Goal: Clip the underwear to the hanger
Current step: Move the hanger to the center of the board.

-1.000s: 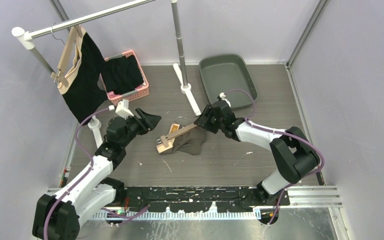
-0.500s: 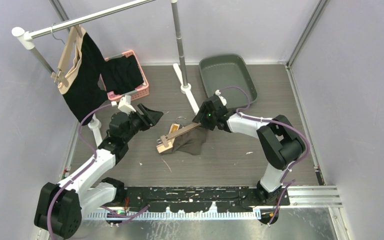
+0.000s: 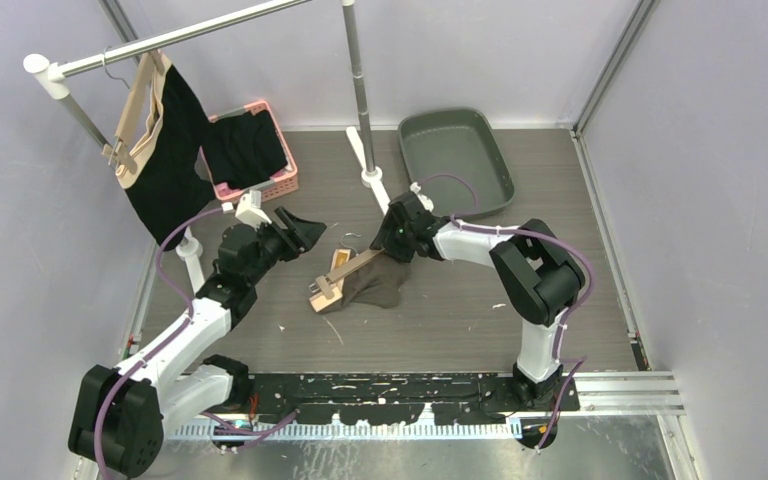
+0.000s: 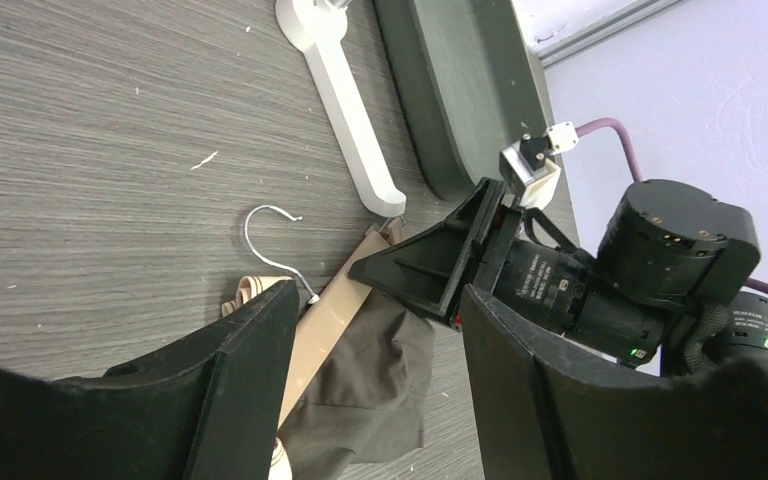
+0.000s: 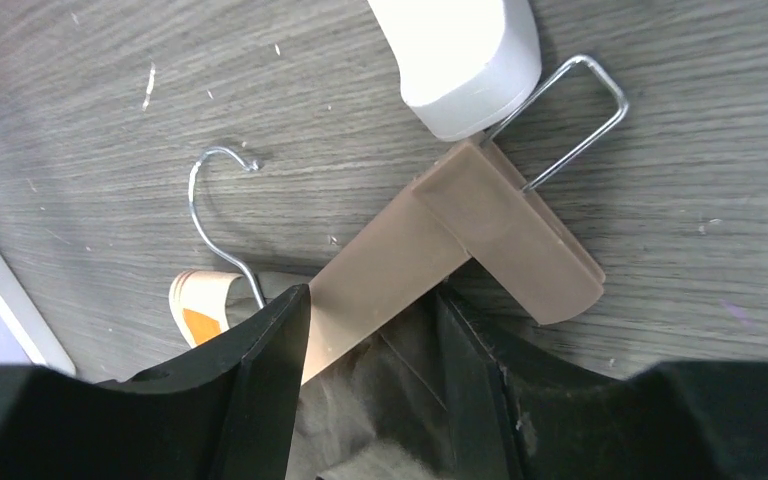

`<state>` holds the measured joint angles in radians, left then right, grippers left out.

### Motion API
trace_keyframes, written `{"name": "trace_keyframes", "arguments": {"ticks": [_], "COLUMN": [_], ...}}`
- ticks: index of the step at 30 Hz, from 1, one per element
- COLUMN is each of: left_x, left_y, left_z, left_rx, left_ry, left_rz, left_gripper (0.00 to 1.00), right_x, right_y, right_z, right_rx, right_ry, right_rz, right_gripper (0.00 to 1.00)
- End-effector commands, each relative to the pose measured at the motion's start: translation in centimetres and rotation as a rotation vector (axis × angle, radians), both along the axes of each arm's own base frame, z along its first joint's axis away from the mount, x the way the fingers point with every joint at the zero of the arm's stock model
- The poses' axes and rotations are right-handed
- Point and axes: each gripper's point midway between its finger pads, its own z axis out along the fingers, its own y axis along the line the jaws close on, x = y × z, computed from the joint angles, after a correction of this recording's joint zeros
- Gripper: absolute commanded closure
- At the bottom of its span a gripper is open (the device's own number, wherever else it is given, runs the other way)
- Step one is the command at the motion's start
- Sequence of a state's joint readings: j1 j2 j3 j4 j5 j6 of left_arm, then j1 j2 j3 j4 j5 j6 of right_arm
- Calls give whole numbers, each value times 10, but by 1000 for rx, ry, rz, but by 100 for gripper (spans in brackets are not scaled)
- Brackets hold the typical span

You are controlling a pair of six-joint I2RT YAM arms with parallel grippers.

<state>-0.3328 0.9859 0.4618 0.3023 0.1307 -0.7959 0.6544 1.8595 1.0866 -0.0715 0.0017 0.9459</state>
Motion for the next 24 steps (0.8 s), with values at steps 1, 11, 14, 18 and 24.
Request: {"name": "trace_keyframes", "arguments": {"ticks": [1,11,14,18,24], "left_x": [4,-3,-5,-7,-7], "left_y": [1,8,12,15,17], "left_z": [25,18,12,4,4], "left_rx": [-21,-13,-2,11,18], "left_ry": [-96,-80,-68,-52,-50], "left_rz": [14,36,52,64,75], "left_gripper": [38,38,37,36,36], "right_x": [-8,-18,-10,10,46], "right_y": [19,55,65,78,88], "right_z": [-3,-13,-7,6,21], "right_rx": [-6,-74,-71,-101,-224], "right_ry": [12,-10,-42,-127,-254], "right_rz": [42,189,221,276,359], "right_gripper": [46,48,48,48,47]}}
